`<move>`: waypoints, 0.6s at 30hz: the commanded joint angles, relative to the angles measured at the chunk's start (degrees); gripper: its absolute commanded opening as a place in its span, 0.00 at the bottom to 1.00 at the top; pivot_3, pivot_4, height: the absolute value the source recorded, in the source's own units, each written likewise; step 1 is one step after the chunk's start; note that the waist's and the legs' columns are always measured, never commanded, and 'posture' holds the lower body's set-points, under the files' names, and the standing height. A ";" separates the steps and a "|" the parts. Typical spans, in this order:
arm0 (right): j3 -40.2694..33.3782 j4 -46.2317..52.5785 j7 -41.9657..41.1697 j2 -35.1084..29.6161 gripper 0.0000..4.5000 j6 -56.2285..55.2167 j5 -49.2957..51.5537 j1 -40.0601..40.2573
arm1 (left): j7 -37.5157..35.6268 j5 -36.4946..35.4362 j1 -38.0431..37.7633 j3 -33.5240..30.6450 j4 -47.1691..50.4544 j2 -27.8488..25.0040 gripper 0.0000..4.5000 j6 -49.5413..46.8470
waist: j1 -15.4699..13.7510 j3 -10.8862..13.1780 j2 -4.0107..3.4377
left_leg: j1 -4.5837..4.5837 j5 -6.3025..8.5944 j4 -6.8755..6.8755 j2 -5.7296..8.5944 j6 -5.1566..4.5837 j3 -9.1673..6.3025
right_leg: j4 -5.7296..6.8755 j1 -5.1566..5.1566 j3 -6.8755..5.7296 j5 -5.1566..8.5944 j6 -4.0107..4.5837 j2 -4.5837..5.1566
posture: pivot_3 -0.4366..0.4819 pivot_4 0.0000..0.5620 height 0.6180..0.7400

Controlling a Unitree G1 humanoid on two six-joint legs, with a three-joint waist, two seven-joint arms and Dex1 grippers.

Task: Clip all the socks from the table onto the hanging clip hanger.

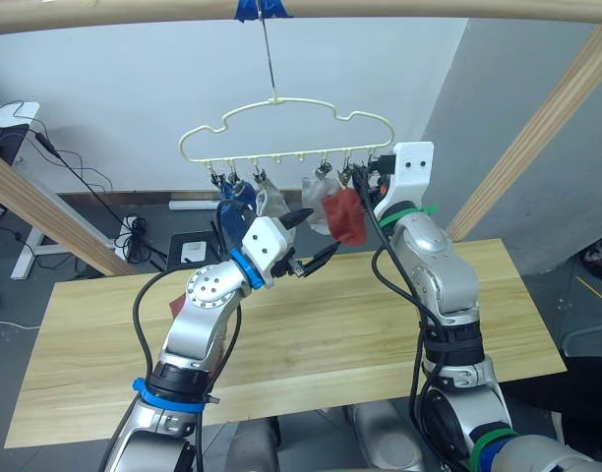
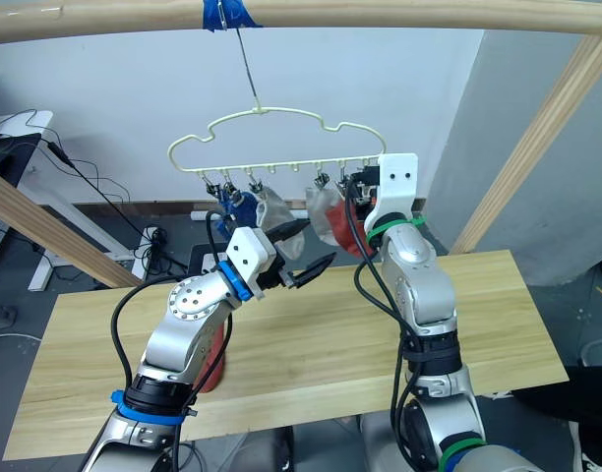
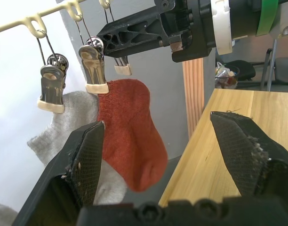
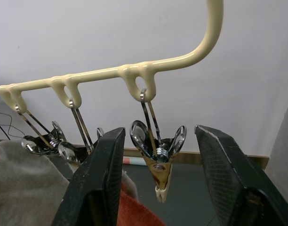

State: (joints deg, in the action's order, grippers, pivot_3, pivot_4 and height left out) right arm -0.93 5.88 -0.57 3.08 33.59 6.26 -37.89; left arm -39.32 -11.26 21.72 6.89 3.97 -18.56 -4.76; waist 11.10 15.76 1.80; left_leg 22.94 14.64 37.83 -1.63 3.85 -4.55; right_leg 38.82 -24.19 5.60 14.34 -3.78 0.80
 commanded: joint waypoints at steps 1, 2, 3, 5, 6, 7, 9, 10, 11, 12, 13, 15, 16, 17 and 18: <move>-0.26 1.57 0.45 0.09 0.54 -0.50 0.36 -0.70 | 0.16 0.05 0.05 0.21 1.47 0.39 0.88 1.05 | 0.00 0.00 0.00 | 0.00 0.00 0.00 0.00 0.00 0.00 | 0.00 0.00 0.00 0.00 0.00 0.00 | 0.26 0.37 1.00; -0.26 1.71 0.44 0.01 0.54 -0.45 0.38 -0.57 | 0.14 0.07 0.05 0.24 1.46 0.41 0.88 1.05 | 0.00 0.00 0.00 | 0.00 0.00 0.00 0.00 0.00 0.00 | 0.00 0.00 0.00 0.00 0.00 0.00 | 0.26 0.37 1.00; -0.27 1.83 0.41 -0.07 0.54 -0.36 0.43 -0.43 | 0.12 0.11 0.05 0.28 1.44 0.44 0.88 1.07 | 0.00 0.00 0.00 | 0.00 0.00 0.00 0.00 0.00 0.00 | 0.00 0.00 0.00 0.00 0.00 0.00 | 0.26 0.37 1.00; -0.25 1.88 0.34 -0.19 0.54 -0.23 0.55 -0.28 | 0.08 0.16 0.14 0.31 1.31 0.50 0.88 1.07 | 0.01 0.00 0.00 | 0.00 0.00 0.00 0.00 0.00 0.00 | 0.00 0.00 0.00 0.00 0.00 0.00 | 0.25 0.37 1.00; -0.18 1.89 0.25 -0.21 0.54 -0.07 0.66 -0.19 | 0.04 0.18 0.18 0.34 1.23 0.52 0.88 1.10 | 0.01 0.00 0.00 | 0.00 0.00 0.00 0.00 0.00 0.00 | 0.00 0.00 0.00 0.00 0.00 0.00 | 0.25 0.37 1.00; -0.11 1.89 0.17 -0.23 0.54 0.04 0.74 -0.11 | 0.01 0.20 0.21 0.37 1.17 0.54 0.88 1.10 | 0.01 0.00 0.00 | 0.00 0.00 0.00 0.00 0.00 0.00 | 0.00 0.00 0.00 0.00 0.00 0.00 | 0.25 0.37 1.00; 0.04 1.84 0.09 -0.18 0.54 0.12 0.82 -0.03 | -0.07 0.23 0.27 0.39 1.09 0.53 0.88 1.13 | 0.01 0.00 0.00 | 0.00 0.00 0.00 0.00 0.00 0.00 | 0.00 0.00 0.00 0.00 0.00 0.00 | 0.25 0.37 1.00; 0.10 1.79 0.06 -0.16 0.54 0.12 0.82 0.00 | -0.10 0.23 0.29 0.38 1.05 0.52 0.88 1.13 | 0.01 0.00 0.00 | 0.00 0.00 0.00 0.00 0.00 0.00 | 0.00 0.00 0.00 0.00 0.00 0.00 | 0.25 0.37 1.00; 0.17 1.69 0.00 -0.12 0.54 0.12 0.83 0.02 | -0.13 0.25 0.31 0.37 0.98 0.50 0.88 1.15 | 0.01 0.00 0.00 | 0.00 0.00 0.00 0.00 0.00 0.00 | 0.00 0.00 0.00 0.00 0.00 0.00 | 0.25 0.37 1.00; 0.24 1.60 -0.07 -0.09 0.54 0.13 0.84 0.05 | -0.14 0.28 0.33 0.37 0.94 0.48 0.88 1.16 | 0.01 0.00 0.00 | 0.00 0.00 0.00 0.00 0.00 0.00 | 0.00 0.00 0.00 0.00 0.00 0.00 | 0.25 0.37 1.00; 0.29 1.54 -0.12 -0.06 0.54 0.13 0.83 0.08 | -0.14 0.30 0.33 0.36 0.93 0.47 0.88 1.17 | 0.01 0.00 0.00 | 0.00 0.00 0.00 0.00 0.00 0.00 | 0.00 0.00 0.00 0.00 0.00 0.00 | 0.25 0.37 1.00; 0.43 1.38 -0.26 0.00 0.54 0.16 0.83 0.17 | -0.13 0.33 0.32 0.36 0.90 0.46 0.88 1.16 | 0.01 0.00 0.00 | 0.00 0.00 0.00 0.00 0.00 0.00 | 0.00 0.00 0.00 0.00 0.00 0.00 | 0.25 0.37 1.00; 0.54 1.31 -0.39 0.02 0.54 0.19 0.82 0.21 | -0.13 0.35 0.30 0.35 0.92 0.44 0.88 1.16 | 0.01 0.00 0.00 | 0.00 0.00 0.00 0.00 0.00 0.00 | 0.00 0.00 0.00 0.00 0.00 0.00 | 0.25 0.37 1.00; 0.68 1.21 -0.58 0.04 0.54 0.25 0.84 0.22 | -0.12 0.38 0.31 0.34 0.90 0.42 0.88 1.15 | 0.01 0.00 0.00 | 0.00 0.00 0.00 0.00 0.00 0.00 | 0.00 0.00 0.00 0.00 0.00 0.00 | 0.25 0.37 1.00; 0.78 1.13 -0.75 0.06 0.54 0.26 0.85 0.22 | -0.12 0.40 0.31 0.32 0.90 0.41 0.88 1.14 | 0.01 0.00 0.00 | 0.00 0.00 0.00 0.00 0.00 0.00 | 0.00 0.00 0.00 0.00 0.00 0.00 | 0.25 0.37 1.00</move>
State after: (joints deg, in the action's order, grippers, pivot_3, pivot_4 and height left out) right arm -0.46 5.88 -1.10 2.95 34.23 6.41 -37.47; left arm -39.41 -10.96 21.72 7.03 3.86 -18.27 -4.69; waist 11.11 15.76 1.80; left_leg 22.94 14.64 37.83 -1.63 3.85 -4.55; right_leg 38.82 -24.19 5.61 14.35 -3.78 0.80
